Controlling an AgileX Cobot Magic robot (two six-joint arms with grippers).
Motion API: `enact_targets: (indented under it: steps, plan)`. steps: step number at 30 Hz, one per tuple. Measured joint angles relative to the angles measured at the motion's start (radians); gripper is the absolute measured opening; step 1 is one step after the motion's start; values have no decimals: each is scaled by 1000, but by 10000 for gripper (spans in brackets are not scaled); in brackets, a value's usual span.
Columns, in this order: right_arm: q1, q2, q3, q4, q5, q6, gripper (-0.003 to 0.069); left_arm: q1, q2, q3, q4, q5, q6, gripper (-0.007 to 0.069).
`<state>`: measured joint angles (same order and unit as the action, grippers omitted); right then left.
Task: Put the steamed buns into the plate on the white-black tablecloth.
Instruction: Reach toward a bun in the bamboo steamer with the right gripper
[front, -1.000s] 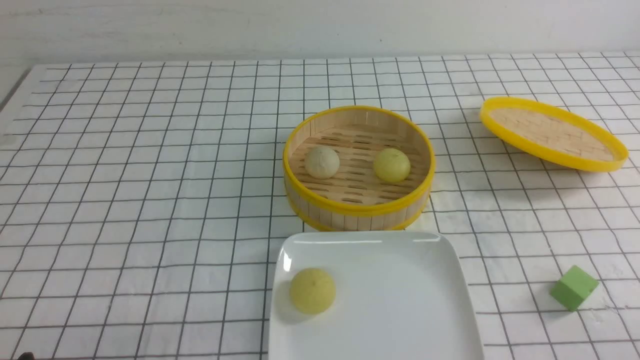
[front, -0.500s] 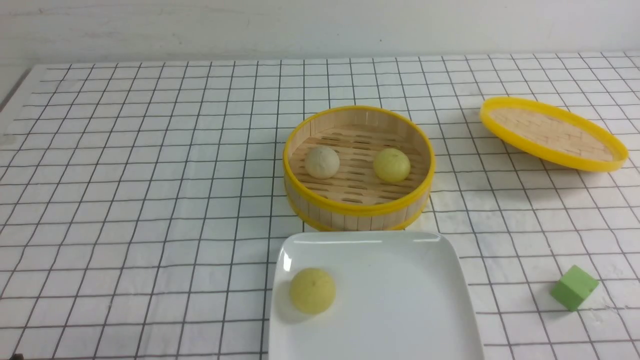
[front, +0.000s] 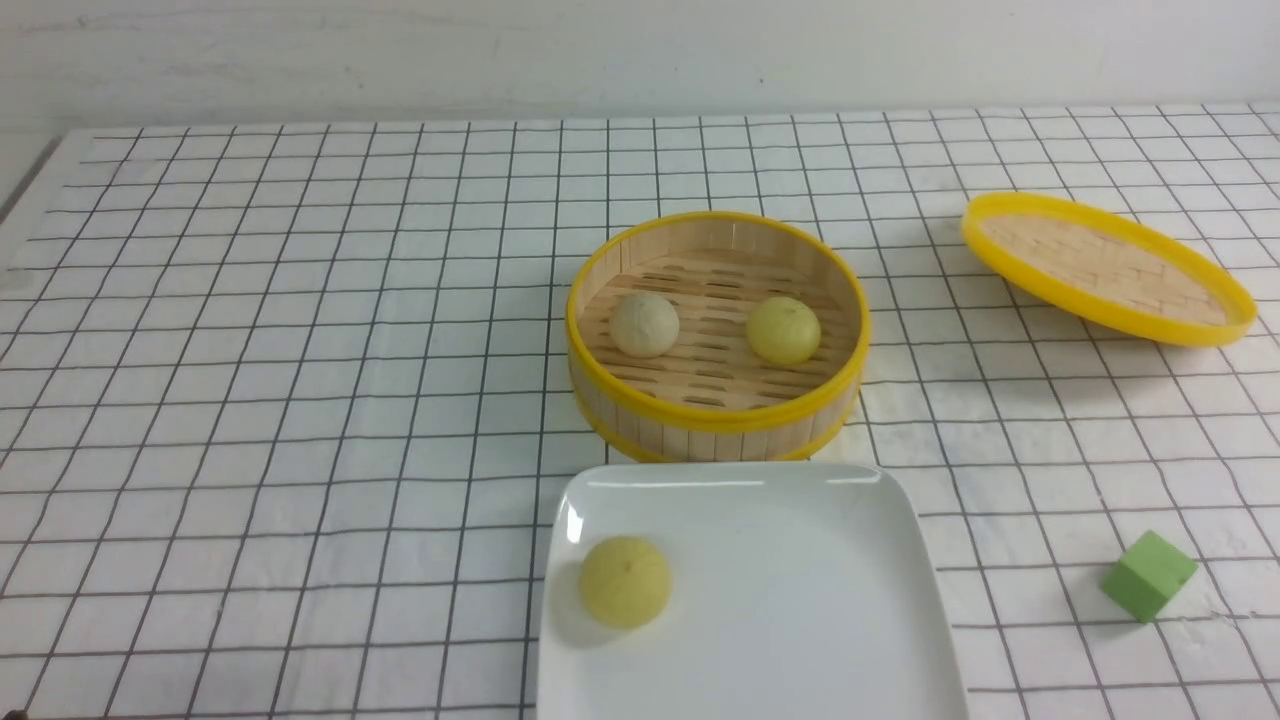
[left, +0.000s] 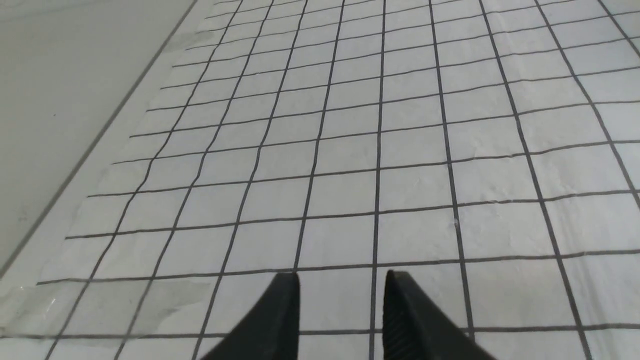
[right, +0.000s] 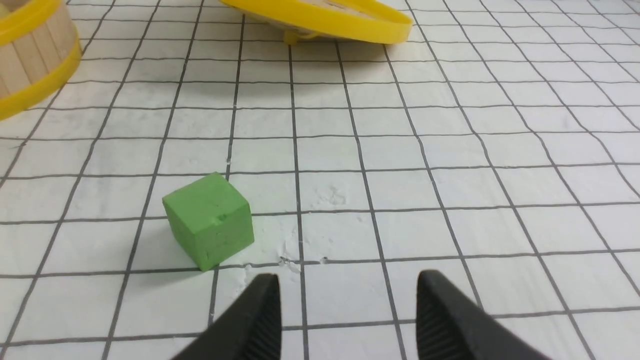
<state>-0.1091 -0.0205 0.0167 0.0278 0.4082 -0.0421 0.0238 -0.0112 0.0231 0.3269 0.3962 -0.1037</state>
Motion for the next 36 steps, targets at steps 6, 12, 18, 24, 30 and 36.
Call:
enact_targets:
  steps: [6, 12, 18, 24, 30, 36]
  plan:
    - [-1, 0, 9, 350, -29, 281, 378, 1, 0, 4, -401, -52, -358, 263]
    - [-1, 0, 9, 677, -42, 503, 378, 1, 0, 4, -776, -68, -708, 263]
    - [-1, 0, 9, 722, -69, 520, 365, 1, 0, 5, -813, -124, -748, 252]
    - [-1, 3, -147, 717, -161, 341, 239, -4, 0, -146, -813, -84, -561, 97]
    - [-1, 101, -438, 645, -108, -91, 158, -6, 133, -395, -811, 56, -327, 2]
    - [-1, 305, -601, 627, 154, -364, 156, -6, 416, -567, -795, 294, -182, 2]
